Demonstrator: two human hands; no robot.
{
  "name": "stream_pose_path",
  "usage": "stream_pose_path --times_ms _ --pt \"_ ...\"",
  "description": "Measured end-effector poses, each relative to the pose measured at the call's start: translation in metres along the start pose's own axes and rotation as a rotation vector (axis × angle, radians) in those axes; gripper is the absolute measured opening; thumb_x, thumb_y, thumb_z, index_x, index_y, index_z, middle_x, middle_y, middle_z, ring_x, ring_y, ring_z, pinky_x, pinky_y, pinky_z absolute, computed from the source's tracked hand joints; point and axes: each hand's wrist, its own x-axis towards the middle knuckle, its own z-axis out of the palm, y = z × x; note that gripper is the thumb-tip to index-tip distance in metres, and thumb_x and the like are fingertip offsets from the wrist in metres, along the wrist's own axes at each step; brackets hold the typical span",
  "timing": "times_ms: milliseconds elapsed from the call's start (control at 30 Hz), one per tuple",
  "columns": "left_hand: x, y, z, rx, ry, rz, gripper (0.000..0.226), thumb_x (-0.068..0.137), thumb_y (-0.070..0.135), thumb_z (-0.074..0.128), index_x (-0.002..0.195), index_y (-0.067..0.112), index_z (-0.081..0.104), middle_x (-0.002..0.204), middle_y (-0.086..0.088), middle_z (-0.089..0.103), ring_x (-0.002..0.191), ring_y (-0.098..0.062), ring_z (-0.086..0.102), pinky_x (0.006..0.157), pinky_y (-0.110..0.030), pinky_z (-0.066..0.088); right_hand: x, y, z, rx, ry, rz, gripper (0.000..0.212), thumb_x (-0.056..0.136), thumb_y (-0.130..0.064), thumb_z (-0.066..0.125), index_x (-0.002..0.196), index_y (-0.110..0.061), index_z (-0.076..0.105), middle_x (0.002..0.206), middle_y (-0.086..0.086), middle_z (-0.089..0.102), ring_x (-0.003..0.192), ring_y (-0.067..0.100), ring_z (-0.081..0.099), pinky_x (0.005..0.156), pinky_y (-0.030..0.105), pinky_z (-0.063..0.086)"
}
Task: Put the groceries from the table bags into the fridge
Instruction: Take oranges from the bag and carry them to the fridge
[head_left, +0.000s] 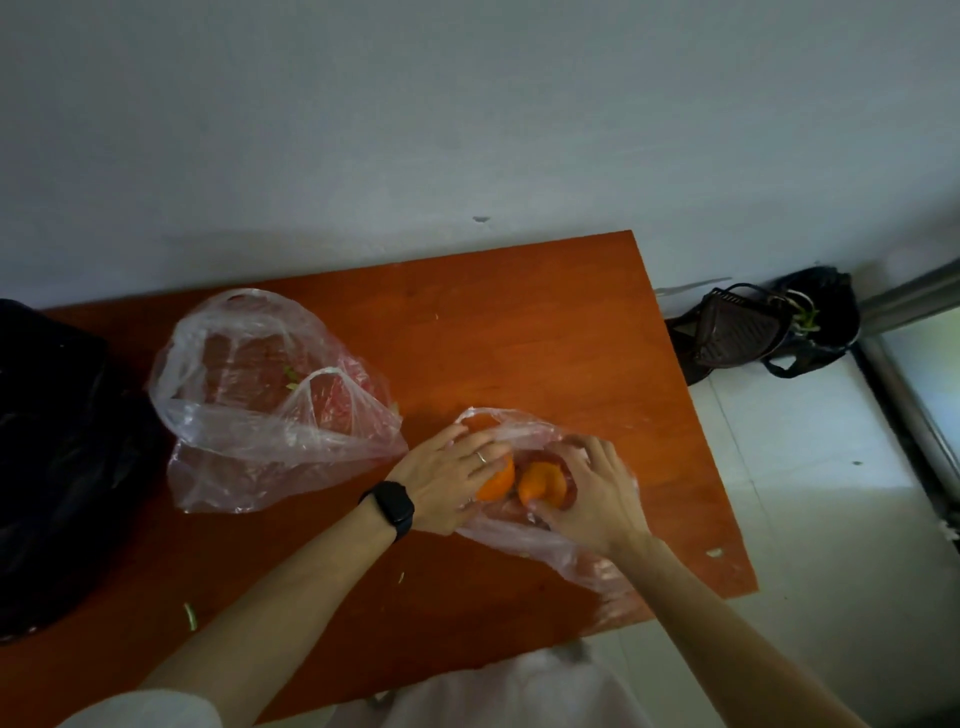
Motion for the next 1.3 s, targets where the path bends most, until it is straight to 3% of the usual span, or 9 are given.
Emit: stream_pose_path --times_ms 67,200,367,500,667,833,933,1100,1300 --pt "0.007 0.004 0.002 0.068 -0.025 0.045 0.071 0.086 0.057 0.058 0.141 0.012 0.049 0.142 -0.005 0.05 0.13 -0.024 0.042 0.108 -0.045 0.03 -0.006 -0.006 -0.001 -0.026 -0.059 0.02 0.074 0.071 -0.069 0.065 0.133 -0.033 0.05 0.131 -0.004 0.048 0.119 0.019 0.046 0.094 0.041 0.049" --pt "0.024 0.006 0.005 0.135 -0.266 -0.073 0.088 0.087 0.057 0.06 0.153 0.01 0.025 0.151 -0.009 0.04 0.143 -0.027 0.028 0.118 -0.056 0.014 -0.009 -0.016 0.007 -0.014 -0.229 0.144 0.082 0.078 -0.073 0.059 0.145 -0.035 0.034 0.145 -0.004 0.039 0.133 0.022 0.035 0.108 0.044 0.038" --pt "0.038 0.007 0.002 0.241 -0.369 -0.094 0.073 0.091 0.047 0.058 0.149 0.008 0.033 0.144 -0.009 0.05 0.144 -0.028 0.025 0.116 -0.058 0.007 -0.01 -0.019 0.014 0.018 -0.246 0.257 0.077 0.083 -0.052 0.067 0.147 -0.031 0.03 0.152 0.001 0.036 0.136 0.029 0.03 0.111 0.048 0.033" --pt "0.039 0.006 -0.005 0.215 -0.313 -0.051 0.065 0.09 0.044 0.058 0.143 0.009 0.042 0.132 -0.005 0.061 0.138 -0.025 0.034 0.113 -0.055 0.012 -0.016 -0.019 0.01 0.132 -0.206 0.323 0.081 0.081 -0.05 0.072 0.149 -0.032 0.031 0.151 -0.001 0.039 0.139 0.029 0.031 0.114 0.049 0.031" --pt "0.031 0.005 -0.044 -0.102 -0.185 -0.149 0.083 0.083 0.072 0.049 0.147 0.021 0.04 0.145 0.001 0.051 0.142 -0.021 0.031 0.116 -0.042 0.015 -0.036 -0.024 -0.021 0.401 0.023 0.369 0.074 0.078 -0.045 0.079 0.141 -0.033 0.043 0.149 -0.006 0.044 0.137 0.023 0.04 0.111 0.046 0.039" --pt "0.04 0.017 -0.104 -0.294 -0.063 -0.264 0.092 0.076 0.079 0.054 0.149 0.027 0.036 0.147 0.004 0.046 0.135 -0.018 0.039 0.111 -0.035 0.031 -0.07 -0.032 -0.073 0.621 0.291 0.374 0.073 0.074 -0.037 0.086 0.136 -0.042 0.047 0.132 -0.02 0.051 0.114 -0.001 0.053 0.091 0.018 0.048" --pt "0.057 0.04 -0.139 -0.482 0.037 -0.297 0.086 0.076 0.07 0.068 0.147 0.033 0.035 0.147 0.007 0.04 0.122 -0.018 0.051 0.095 -0.031 0.046 -0.098 -0.034 -0.105 0.651 0.442 0.348 0.072 0.073 -0.035 0.087 0.129 -0.049 0.045 0.125 -0.03 0.048 0.113 -0.01 0.05 0.084 0.008 0.046" --pt "0.094 0.113 -0.182 -0.623 0.188 -0.154 0.076 0.071 0.055 0.08 0.136 0.038 0.043 0.136 0.01 0.041 0.113 -0.014 0.054 0.092 -0.034 0.052 -0.177 -0.026 -0.151 0.669 0.703 0.345 0.071 0.07 -0.024 0.09 0.126 -0.045 0.051 0.128 -0.025 0.052 0.117 -0.002 0.053 0.088 0.02 0.052" --pt "0.129 0.254 -0.224 -0.689 0.218 0.124 0.079 0.069 0.051 0.084 0.135 0.039 0.043 0.133 0.008 0.041 0.111 -0.011 0.051 0.092 -0.03 0.051 -0.319 -0.011 -0.18 0.564 0.991 0.433 0.076 0.07 -0.019 0.09 0.126 -0.045 0.047 0.125 -0.039 0.044 0.118 -0.011 0.049 0.085 0.004 0.046"
